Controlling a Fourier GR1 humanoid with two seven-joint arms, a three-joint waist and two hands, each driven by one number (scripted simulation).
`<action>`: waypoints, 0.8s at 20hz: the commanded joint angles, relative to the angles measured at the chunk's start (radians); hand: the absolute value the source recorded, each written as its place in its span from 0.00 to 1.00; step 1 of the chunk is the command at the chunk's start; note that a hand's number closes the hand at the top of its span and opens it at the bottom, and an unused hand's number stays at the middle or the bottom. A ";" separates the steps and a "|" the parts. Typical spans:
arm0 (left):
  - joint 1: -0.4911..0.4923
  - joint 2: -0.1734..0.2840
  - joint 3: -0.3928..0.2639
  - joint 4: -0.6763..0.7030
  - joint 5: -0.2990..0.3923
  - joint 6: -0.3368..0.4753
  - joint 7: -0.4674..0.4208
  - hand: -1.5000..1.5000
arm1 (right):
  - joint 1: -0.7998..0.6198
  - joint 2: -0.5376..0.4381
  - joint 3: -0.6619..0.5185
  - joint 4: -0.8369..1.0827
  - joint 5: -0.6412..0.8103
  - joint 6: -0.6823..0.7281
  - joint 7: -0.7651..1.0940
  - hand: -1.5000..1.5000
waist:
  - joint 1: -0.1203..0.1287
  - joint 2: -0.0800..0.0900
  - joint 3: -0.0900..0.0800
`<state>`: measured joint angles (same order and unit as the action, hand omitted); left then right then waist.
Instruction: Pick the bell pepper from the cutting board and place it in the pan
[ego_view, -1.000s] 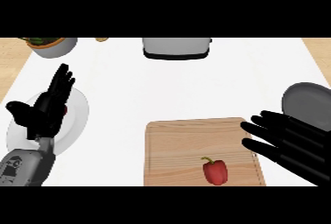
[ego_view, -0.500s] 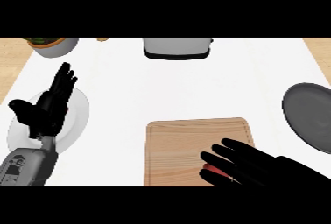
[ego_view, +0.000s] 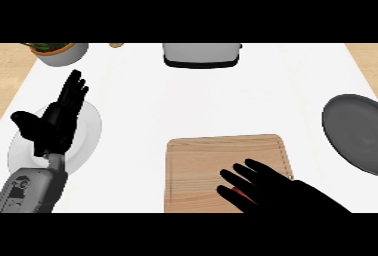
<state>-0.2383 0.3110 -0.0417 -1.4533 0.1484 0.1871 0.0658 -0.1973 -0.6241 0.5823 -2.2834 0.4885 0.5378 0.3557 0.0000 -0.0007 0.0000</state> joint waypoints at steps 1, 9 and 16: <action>0.047 -0.034 -0.015 -0.028 -0.038 0.010 -0.008 0.50 | 0.067 0.011 0.000 -0.002 0.107 0.009 -0.010 0.00 | -0.002 -0.001 0.000; 0.029 -0.032 0.028 -0.019 -0.055 -0.026 -0.007 0.50 | 0.061 0.088 0.010 0.186 0.213 0.038 -0.110 0.00 | 0.000 0.000 0.000; 0.034 -0.060 0.034 -0.057 -0.071 -0.029 0.036 0.50 | 0.068 0.140 0.083 0.235 0.329 0.075 -0.149 0.00 | 0.000 -0.001 0.000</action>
<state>-0.2234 0.2683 0.0004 -1.4784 0.0955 0.1540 0.0860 -0.1766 -0.4950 0.5975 -2.0456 0.7257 0.6201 0.2171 0.0013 -0.0004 0.0001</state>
